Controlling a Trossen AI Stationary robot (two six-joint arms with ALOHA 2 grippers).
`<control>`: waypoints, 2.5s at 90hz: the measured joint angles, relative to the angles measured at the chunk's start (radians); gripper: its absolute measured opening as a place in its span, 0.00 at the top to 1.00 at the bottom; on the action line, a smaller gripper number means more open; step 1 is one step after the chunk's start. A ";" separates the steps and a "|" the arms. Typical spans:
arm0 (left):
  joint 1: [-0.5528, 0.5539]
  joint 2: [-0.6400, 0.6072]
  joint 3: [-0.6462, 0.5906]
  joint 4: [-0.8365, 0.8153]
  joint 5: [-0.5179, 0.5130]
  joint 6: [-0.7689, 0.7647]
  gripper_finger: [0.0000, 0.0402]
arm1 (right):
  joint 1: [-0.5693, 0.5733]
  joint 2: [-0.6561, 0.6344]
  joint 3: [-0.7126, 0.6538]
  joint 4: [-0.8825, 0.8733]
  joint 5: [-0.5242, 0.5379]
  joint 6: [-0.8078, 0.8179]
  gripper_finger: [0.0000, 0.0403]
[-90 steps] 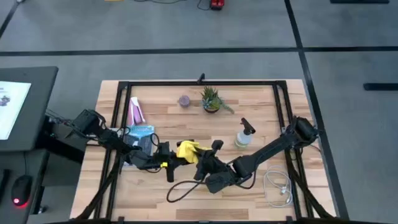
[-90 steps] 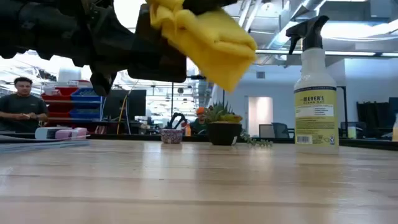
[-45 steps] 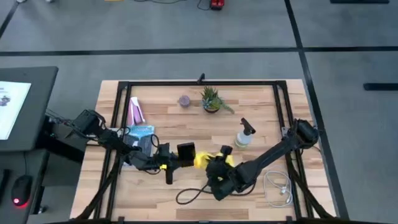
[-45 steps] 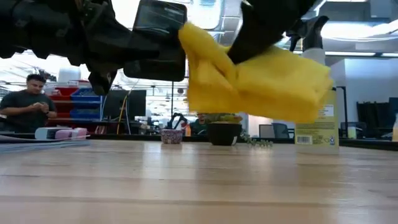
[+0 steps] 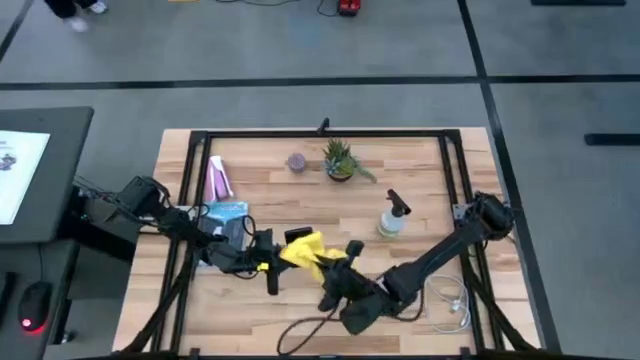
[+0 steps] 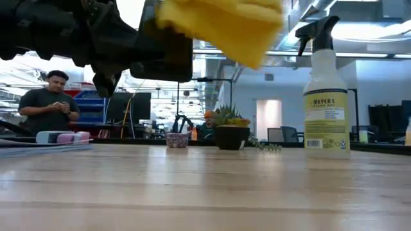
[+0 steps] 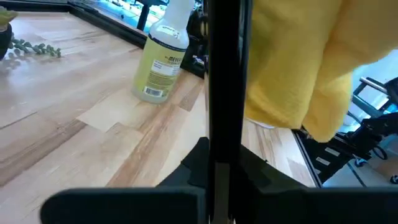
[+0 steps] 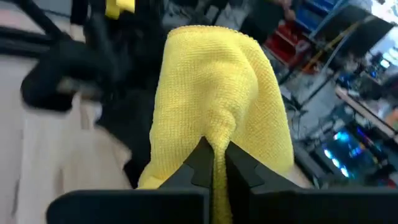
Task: Apply microfiber cloth
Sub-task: Wipe the cellphone with the microfiber cloth
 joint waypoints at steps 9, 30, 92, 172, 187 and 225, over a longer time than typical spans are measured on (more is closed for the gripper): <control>0.000 0.000 0.000 0.000 -0.001 -0.002 0.98 | -0.045 0.012 0.000 0.029 0.007 -0.053 1.00; -0.001 0.000 0.000 -0.001 -0.020 -0.012 0.98 | -0.091 0.011 0.000 -0.005 0.154 -0.089 1.00; -0.001 -0.001 0.000 0.093 0.002 0.084 0.98 | 0.015 0.067 -0.040 -0.111 -0.123 0.258 1.00; 0.023 0.000 0.059 0.098 -0.004 0.166 0.98 | -0.041 0.064 -0.038 -0.163 -0.220 0.275 1.00; 0.023 -0.002 0.061 0.060 0.002 0.153 0.98 | -0.011 0.047 -0.039 -0.171 -0.101 0.205 1.00; 0.023 0.000 0.066 -0.088 0.022 0.095 0.98 | -0.080 -0.021 -0.038 0.049 -0.105 -0.024 1.00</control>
